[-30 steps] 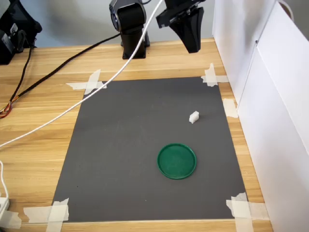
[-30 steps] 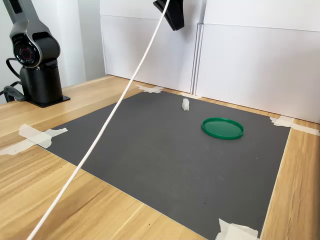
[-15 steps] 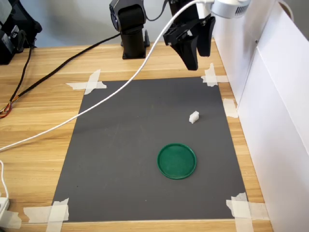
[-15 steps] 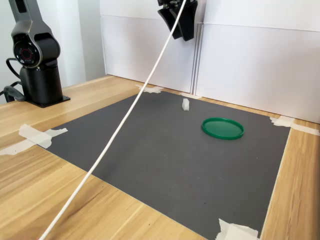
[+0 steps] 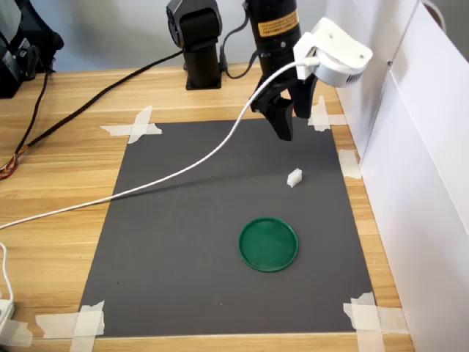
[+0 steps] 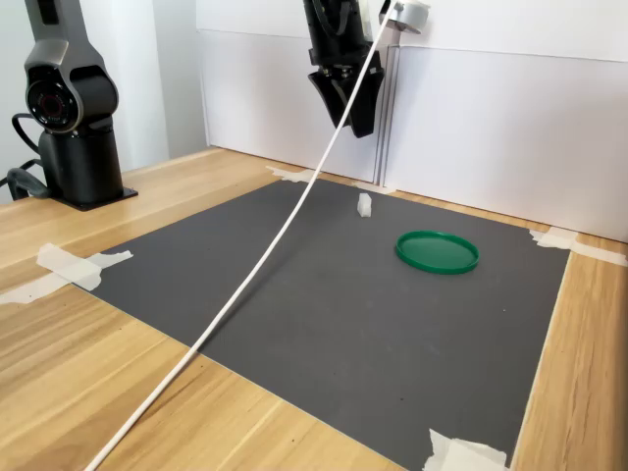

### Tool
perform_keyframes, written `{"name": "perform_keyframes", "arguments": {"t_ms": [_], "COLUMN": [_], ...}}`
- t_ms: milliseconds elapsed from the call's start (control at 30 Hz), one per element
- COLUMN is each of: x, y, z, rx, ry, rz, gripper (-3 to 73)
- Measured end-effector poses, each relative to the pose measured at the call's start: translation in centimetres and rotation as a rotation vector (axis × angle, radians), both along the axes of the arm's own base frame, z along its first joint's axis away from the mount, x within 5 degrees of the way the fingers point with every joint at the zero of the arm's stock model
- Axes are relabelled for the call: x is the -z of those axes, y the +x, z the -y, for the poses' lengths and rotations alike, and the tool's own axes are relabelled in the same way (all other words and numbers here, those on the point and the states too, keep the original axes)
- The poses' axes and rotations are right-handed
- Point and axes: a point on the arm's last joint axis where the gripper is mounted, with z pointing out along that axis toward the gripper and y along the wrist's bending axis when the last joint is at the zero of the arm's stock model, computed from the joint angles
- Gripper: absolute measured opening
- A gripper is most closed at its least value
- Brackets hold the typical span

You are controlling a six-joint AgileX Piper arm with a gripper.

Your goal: Grasp a white terminal and put it in the green lid.

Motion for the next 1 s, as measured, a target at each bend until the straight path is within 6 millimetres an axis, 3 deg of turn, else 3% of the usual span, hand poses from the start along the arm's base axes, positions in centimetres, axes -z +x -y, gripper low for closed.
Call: {"name": "perform_keyframes", "arguments": {"t_ms": [700,1000], "x": [6.0,6.4], "y": [2.4,2.5], "z": [-1.7,-1.8], "rx": [0.043,0.044], "ry": [0.004,-0.001], "rz": [-0.115,-0.121], "gripper": [60.6,60.6]}}
